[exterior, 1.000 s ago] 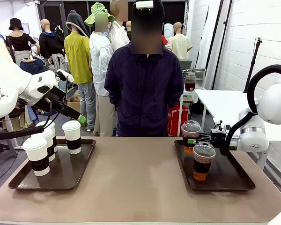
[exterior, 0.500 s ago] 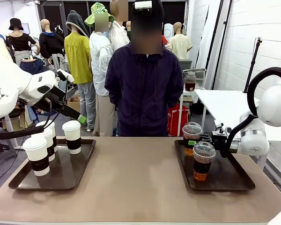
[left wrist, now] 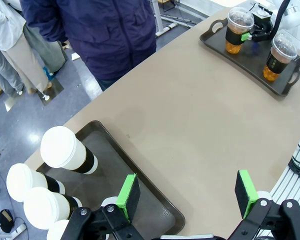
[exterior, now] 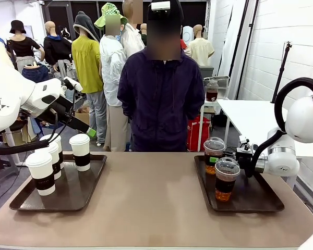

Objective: Distribute the coffee onto the tray.
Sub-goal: Pick up another iced Americano from the middle of the table and place it on the right Handle tray.

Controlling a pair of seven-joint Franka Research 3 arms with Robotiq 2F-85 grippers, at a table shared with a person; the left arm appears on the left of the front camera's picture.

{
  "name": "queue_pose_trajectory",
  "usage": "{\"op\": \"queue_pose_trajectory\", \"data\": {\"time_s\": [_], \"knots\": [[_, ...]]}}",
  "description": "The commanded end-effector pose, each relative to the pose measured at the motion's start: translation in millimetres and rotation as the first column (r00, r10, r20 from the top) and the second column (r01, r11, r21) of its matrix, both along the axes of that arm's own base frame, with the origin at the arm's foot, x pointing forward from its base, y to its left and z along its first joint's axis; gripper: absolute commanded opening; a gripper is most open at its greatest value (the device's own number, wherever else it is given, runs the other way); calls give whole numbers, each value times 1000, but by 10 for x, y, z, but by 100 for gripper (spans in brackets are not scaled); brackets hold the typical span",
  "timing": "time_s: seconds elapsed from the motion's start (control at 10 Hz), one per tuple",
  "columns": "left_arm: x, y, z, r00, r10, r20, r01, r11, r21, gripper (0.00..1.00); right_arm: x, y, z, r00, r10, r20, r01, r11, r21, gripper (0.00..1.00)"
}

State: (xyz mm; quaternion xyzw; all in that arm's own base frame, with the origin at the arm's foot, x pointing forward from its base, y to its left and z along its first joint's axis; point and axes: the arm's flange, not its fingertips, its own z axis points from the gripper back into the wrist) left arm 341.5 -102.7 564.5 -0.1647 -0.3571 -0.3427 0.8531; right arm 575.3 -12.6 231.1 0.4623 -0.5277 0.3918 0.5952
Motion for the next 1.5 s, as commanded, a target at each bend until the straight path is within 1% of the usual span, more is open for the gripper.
{"op": "queue_pose_trajectory", "data": {"time_s": [0.0,0.4,0.5,0.6,0.7,1.1,1.4], "knots": [[9,17,-6,1000,-4,-4,4,1000,-8,100,63,9,23,1000,-30,11,29,999,36,65],[9,17,-6,1000,-4,-4,4,1000,-8,100,81,11,5,999,-30,-13,30,999,35,65],[9,17,-6,1000,-4,-4,4,1000,-8,100,84,26,-1,999,-27,-19,28,999,38,75],[9,17,-6,1000,-4,-4,4,1000,-8,100,79,10,1,999,-27,-27,28,999,40,93],[9,17,-6,1000,-4,-4,4,1000,-8,100,92,2,-3,999,-24,-32,26,999,39,100],[9,17,-6,1000,-4,-4,4,1000,-8,100,23,-28,26,998,-23,-51,25,999,41,100],[9,17,-6,1000,-4,-4,4,1000,-8,100,-109,-95,49,998,-39,-59,41,999,35,100]]}}
